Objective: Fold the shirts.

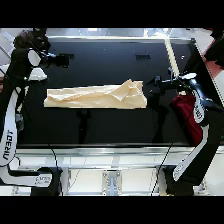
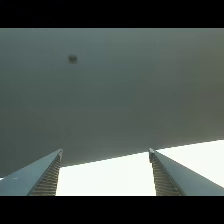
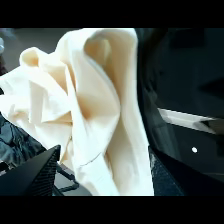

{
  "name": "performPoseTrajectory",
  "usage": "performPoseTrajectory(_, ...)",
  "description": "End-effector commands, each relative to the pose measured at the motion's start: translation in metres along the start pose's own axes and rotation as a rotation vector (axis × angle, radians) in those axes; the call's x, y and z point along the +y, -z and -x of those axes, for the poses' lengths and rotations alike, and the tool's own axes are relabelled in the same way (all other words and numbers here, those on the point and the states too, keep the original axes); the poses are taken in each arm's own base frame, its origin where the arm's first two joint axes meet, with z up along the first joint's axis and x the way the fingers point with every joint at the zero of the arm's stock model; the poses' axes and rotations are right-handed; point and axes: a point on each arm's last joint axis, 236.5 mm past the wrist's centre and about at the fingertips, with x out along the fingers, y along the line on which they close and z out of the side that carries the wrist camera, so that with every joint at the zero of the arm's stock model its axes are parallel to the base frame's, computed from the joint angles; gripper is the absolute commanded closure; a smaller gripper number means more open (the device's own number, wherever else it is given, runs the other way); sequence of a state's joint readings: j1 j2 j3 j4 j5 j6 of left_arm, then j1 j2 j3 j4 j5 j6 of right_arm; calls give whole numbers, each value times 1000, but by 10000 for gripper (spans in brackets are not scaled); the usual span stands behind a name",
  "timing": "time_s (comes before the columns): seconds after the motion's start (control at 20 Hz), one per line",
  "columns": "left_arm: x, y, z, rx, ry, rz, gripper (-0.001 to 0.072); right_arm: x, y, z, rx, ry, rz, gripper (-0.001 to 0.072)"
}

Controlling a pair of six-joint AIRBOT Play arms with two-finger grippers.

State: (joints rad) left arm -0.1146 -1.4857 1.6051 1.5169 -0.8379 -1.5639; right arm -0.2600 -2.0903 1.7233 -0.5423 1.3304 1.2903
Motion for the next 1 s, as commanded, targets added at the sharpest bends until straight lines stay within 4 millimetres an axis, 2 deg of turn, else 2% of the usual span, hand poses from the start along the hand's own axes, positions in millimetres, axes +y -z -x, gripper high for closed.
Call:
performPoseTrajectory(0.0, -5, 7, -10, 21, 7, -7, 82, -7, -10, -12, -34, -26, -10, 70)
performPoseTrajectory(0.2, -5, 11, -15, 33, 7, -6, 82, -1, -7, -35, -32, 12, 43, 73)
performPoseTrajectory(0.55, -5, 11, -15, 34, 6, -6, 83, 27, 35, -85, 103, 9, 107, 86)
performPoseTrajectory(0.6, -5, 11, -15, 34, 6, -6, 83, 34, 44, -91, 131, -3, 119, 139)
performPoseTrajectory(0.65, -5, 11, -15, 34, 6, -6, 83, 42, 52, -96, 157, -20, 137, 302)
performPoseTrajectory(0.7, -5, 12, -16, 36, 6, -7, 83, 54, 59, -99, 182, -47, 160, 560)
performPoseTrajectory(0.75, -4, 14, -18, 42, 6, -6, 85, 68, 64, -100, 204, -73, 180, 687)
performPoseTrajectory(0.8, -5, 19, -23, 60, 8, -4, 141, 84, 68, -96, 224, -100, 213, 698)
performPoseTrajectory(0.85, -6, 30, -29, 98, 14, 3, 292, 98, 69, -90, 239, -113, 254, 699)
performPoseTrajectory(0.9, -9, 45, -37, 153, 29, 17, 547, 116, 70, -81, 249, -128, 304, 699)
performPoseTrajectory(0.95, -14, 66, -47, 226, 49, 35, 697, 131, 69, -70, 249, -131, 343, 699)
